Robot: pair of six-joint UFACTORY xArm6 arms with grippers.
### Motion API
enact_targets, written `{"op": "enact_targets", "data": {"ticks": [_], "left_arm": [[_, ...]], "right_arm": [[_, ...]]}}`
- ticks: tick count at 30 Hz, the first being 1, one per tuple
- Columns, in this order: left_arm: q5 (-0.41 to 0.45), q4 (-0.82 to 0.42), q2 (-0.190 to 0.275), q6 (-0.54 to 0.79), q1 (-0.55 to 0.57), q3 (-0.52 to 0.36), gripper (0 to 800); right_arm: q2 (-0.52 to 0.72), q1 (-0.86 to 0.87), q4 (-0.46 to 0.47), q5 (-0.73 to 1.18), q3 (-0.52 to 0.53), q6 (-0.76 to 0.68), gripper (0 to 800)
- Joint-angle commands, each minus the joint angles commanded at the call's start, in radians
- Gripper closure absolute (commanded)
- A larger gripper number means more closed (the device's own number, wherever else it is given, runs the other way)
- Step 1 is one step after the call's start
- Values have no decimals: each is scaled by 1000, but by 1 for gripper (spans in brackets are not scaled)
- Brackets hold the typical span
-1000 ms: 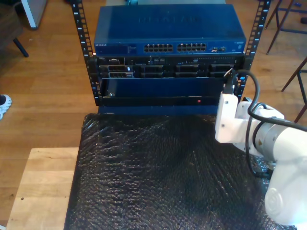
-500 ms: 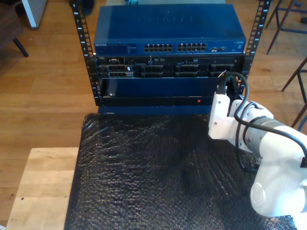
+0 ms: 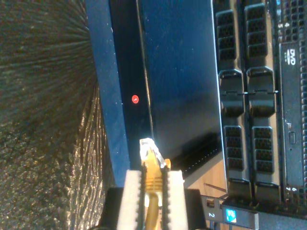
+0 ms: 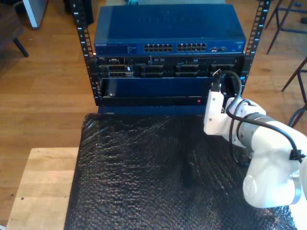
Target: Grab the cable and plug it in
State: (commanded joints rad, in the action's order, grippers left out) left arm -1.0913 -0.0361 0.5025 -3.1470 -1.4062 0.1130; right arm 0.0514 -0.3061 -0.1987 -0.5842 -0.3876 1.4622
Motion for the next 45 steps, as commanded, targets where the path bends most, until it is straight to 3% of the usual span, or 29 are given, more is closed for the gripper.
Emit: {"op": "enact_targets", "data": {"ticks": [31, 45], "left_arm": [[0, 0, -2, 0, 0, 0, 0], [0, 0, -2, 0, 0, 0, 0]], "right_arm": [[40, 3, 3, -198, 48, 77, 800], [-124, 37, 9, -242, -135, 75, 800]]}}
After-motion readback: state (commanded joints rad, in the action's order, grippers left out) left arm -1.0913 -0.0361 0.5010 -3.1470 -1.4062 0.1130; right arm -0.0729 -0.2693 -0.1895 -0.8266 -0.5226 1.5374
